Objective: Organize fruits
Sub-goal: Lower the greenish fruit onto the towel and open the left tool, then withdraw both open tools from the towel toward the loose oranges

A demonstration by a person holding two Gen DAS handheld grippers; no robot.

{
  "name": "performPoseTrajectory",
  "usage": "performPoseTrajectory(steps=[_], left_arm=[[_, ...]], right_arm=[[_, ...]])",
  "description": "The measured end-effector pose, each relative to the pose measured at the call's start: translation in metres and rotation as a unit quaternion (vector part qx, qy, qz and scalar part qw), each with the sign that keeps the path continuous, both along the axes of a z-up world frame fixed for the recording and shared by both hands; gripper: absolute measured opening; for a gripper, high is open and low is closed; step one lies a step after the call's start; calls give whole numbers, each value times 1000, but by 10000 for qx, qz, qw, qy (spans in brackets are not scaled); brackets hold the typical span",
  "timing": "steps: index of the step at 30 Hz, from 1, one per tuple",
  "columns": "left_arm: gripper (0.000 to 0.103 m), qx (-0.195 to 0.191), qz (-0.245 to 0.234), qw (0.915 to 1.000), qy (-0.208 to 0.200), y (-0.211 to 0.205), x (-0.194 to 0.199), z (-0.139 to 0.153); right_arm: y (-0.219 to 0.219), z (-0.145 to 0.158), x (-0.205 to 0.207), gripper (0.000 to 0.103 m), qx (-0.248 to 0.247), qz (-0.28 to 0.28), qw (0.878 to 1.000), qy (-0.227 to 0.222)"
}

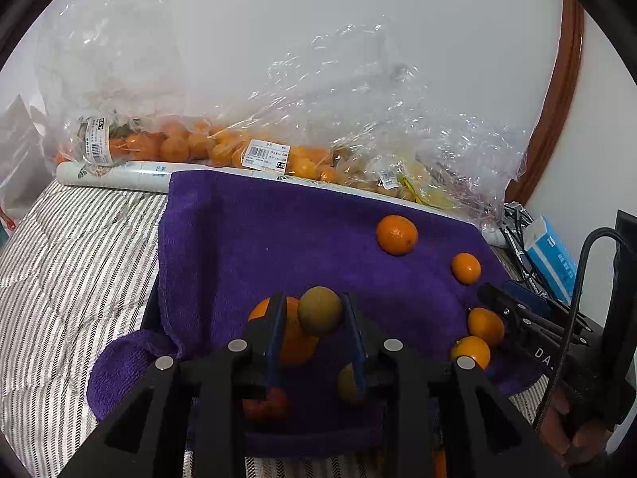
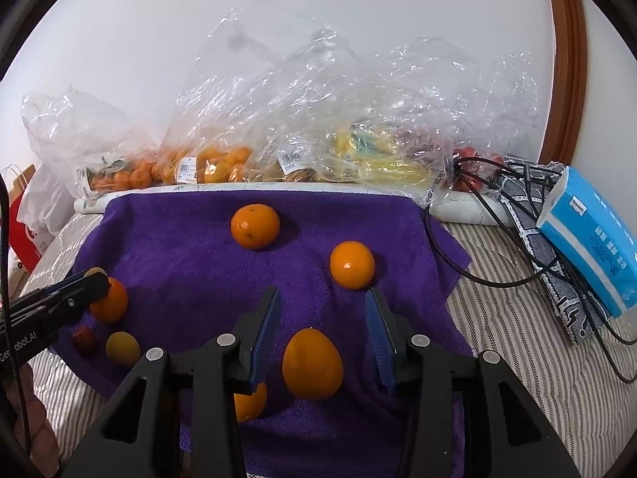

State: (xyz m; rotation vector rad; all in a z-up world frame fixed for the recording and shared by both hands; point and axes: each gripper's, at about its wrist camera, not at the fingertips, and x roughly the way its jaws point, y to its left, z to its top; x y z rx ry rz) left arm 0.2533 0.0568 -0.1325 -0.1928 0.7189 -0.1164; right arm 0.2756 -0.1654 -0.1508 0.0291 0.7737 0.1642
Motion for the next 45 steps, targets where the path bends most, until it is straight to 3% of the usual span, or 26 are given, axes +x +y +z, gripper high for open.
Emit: performPoseTrajectory(steps=[14,35,40,45], left_arm=[[41,-172,-31,9998,-117,2,-4,5],[41,17,309,9987,-407,9,-37,10],[41,39,406,9986,-334,22,-55,6],[42,65,494,9984,-278,36,-77,3]], right_arm=[[-1,1,-3,48,16,-14,10000,-48],[11,27,-40,48,14,127,9975,-695],[1,31,-64,48,237,-19,9980,-589],[-7,31,-90,48,820,-11,9964,-217]])
